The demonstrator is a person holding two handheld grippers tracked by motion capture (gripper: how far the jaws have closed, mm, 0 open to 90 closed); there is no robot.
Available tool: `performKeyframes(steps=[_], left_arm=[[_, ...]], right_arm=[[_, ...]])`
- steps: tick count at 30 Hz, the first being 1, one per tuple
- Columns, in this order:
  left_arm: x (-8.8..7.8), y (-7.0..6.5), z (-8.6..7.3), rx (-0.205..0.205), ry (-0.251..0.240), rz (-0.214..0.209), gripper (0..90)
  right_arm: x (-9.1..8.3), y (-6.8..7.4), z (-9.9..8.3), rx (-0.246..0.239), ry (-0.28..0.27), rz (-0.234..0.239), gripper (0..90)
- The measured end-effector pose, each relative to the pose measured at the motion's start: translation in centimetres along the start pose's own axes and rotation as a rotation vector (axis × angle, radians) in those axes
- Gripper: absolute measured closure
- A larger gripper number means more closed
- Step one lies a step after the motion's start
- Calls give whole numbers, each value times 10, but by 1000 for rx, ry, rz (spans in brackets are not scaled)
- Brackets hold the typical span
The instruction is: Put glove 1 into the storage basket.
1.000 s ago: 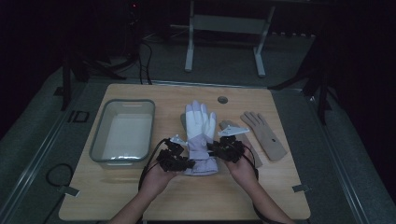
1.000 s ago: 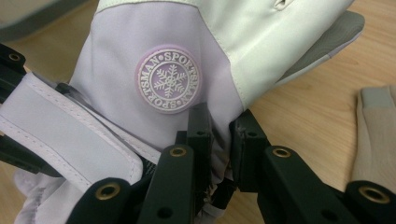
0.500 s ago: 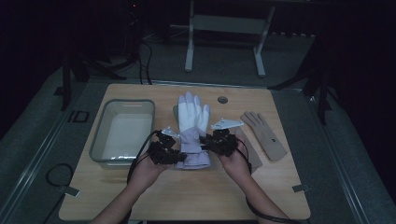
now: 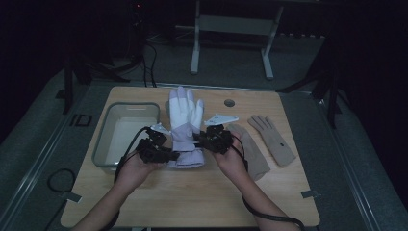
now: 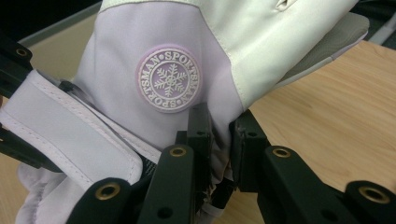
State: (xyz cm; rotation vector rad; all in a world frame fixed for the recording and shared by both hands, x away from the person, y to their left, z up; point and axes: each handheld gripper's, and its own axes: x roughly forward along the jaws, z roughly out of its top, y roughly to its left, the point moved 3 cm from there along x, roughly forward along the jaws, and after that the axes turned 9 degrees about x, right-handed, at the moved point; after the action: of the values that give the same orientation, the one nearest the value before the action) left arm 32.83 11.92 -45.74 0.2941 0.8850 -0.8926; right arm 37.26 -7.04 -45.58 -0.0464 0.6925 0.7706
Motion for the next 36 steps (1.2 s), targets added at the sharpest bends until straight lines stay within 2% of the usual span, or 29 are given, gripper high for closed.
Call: performKeyframes(steps=[7,15,21,29,33,36], left_arm=[[-22,14,-6,-15,-1,19,763],[-47,32,-17,-23,0,65,763],[-67,48,-31,-55,-8,90,763],[-92,70,-53,-83,27,120,763],[-97,81,-65,-104,51,127,763],[-98,89,-71,-106,70,132,763]], right_arm=[[11,17,17,-13,-16,21,798],[27,39,36,-34,-33,37,798],[46,60,51,-41,-38,55,798],[76,87,64,-36,-24,113,798],[94,99,66,-42,-10,126,798],[106,104,66,-35,2,137,798]])
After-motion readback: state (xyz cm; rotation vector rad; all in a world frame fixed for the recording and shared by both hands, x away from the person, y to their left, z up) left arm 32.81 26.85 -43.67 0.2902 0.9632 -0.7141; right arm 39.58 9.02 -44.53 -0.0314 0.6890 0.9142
